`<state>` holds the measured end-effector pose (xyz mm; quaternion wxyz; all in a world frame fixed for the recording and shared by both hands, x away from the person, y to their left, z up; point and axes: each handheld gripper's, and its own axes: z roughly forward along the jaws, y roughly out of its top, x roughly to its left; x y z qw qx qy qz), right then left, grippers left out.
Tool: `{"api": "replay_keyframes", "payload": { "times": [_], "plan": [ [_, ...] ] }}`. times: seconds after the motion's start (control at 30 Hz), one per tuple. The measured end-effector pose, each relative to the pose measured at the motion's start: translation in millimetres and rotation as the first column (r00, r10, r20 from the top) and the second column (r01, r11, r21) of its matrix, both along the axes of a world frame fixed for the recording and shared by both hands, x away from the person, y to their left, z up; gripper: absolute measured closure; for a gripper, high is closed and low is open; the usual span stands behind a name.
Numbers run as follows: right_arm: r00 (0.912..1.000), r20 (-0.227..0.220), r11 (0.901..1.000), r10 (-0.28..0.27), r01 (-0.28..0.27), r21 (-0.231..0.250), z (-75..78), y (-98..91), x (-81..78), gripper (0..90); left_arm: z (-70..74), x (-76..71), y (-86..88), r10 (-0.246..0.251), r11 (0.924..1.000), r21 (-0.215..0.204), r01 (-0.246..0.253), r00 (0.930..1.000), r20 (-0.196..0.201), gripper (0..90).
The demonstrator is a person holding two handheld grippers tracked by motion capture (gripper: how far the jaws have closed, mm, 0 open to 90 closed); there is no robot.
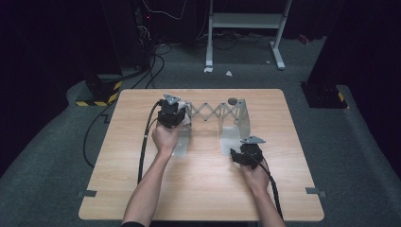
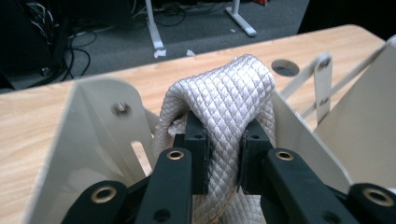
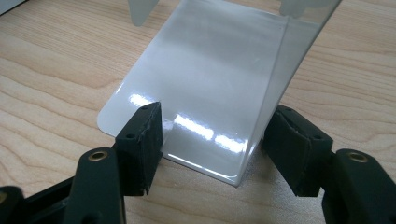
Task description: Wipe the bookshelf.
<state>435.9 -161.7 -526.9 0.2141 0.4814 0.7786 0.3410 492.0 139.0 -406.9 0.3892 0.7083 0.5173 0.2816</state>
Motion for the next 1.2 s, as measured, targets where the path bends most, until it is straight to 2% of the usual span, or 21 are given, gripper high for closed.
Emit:
{"api": "replay_keyframes", "payload": {
  "times": [0.1, 0.23, 0.3, 0.47, 0.53, 0.6, 0.97, 1.2],
  "plan": [
    [1.0, 0.0, 1.0, 0.0, 0.0, 0.0, 0.0, 0.0, 0.0, 37.6, 9.6, 0.4, 2.9, 0.008, 1.0, 0.0, -0.008, 0.9998, 0.017, 77.5],
    [1.0, 0.0, 1.0, 0.0, 0.0, 0.001, 0.0, 0.1, 0.0, 37.6, 7.8, 0.4, 1.9, 0.023, 0.9993, 0.03, -0.023, 0.9996, 0.014, 77.6],
    [1.0, 0.0, 1.0, -0.001, 0.001, 0.001, 0.0, 0.1, -0.1, 37.6, 2.1, -0.4, 0.9, 0.025, 0.9986, 0.047, -0.025, 0.9997, 0.005, 77.6],
    [1.0, 0.0, 1.0, 0.0, 0.0, 0.0, 0.0, 0.1, -0.1, 37.6, -11.6, -2.8, 0.6, 0.03, 0.9984, 0.048, -0.029, 0.9995, -0.007, 77.4],
    [1.0, 0.0, 1.0, -0.001, 0.001, 0.002, 0.0, 0.2, -0.1, 37.5, -21.6, -3.2, 1.8, 0.036, 0.9971, 0.068, -0.035, 0.999, -0.025, 77.4],
    [1.0, 0.0, 1.0, 0.0, 0.0, 0.0, 0.0, 0.2, -0.1, 37.5, -28.1, -2.9, 4.8, 0.045, 0.9969, 0.066, -0.043, 0.9981, -0.041, 77.4],
    [1.0, 0.0, 1.0, 0.001, -0.001, 0.001, 0.0, 0.3, -0.2, 37.5, -69.7, -3.1, 6.3, 0.075, 0.9937, 0.092, -0.063, 0.9887, -0.129, 77.4],
    [1.0, 0.0, 1.0, 0.001, -0.001, 0.001, 0.0, 0.3, -0.3, 37.5, -85.9, -5.5, 8.2, 0.07, 0.9937, 0.098, -0.054, 0.9829, -0.17, 77.3]
  ]
}}
